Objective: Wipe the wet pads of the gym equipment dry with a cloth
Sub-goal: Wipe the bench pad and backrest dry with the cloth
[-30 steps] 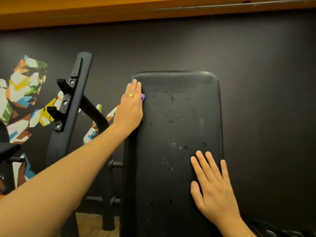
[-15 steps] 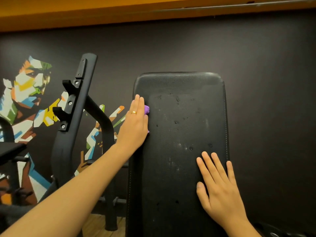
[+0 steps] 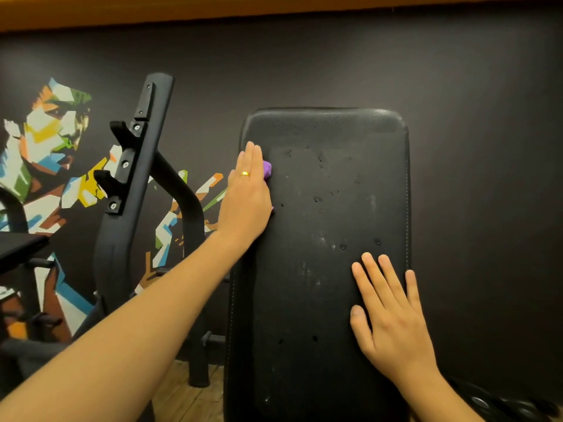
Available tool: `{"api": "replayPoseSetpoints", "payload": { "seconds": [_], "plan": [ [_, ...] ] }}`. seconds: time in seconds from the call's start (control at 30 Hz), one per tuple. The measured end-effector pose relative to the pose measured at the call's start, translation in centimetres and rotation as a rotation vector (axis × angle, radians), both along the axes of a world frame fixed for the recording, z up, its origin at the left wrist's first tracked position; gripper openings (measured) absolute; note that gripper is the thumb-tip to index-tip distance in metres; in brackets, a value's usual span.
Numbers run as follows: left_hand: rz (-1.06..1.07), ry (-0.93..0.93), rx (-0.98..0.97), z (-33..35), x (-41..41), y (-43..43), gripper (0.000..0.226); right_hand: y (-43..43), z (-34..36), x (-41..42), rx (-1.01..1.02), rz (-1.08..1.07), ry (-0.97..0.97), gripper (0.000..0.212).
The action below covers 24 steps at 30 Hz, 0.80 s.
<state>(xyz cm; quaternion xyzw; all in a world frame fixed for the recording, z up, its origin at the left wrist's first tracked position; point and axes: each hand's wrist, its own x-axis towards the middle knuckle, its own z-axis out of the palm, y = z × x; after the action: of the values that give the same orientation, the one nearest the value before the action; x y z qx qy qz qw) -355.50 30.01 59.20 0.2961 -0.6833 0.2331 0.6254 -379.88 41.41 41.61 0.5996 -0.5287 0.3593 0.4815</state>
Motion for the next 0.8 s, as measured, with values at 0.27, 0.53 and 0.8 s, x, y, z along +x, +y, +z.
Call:
{"api": "replayPoseSetpoints", "payload": {
  "seconds": [0.27,0.53,0.8],
  "plan": [
    [0.079,-0.083,0.002,-1.6,0.6,-0.2,0.065,0.0,0.0,0.0,-0.020,0.013,0.003,0.065],
    [-0.008,-0.035,0.057,-2.0,-0.1,1.2,0.060,-0.2,-0.1,-0.1,-0.033,0.018,0.011,0.064],
    [-0.127,-0.058,0.185,-11.4,1.0,1.2,0.070,-0.1,0.0,0.0,-0.029,0.010,0.014,0.064]
  ]
}}
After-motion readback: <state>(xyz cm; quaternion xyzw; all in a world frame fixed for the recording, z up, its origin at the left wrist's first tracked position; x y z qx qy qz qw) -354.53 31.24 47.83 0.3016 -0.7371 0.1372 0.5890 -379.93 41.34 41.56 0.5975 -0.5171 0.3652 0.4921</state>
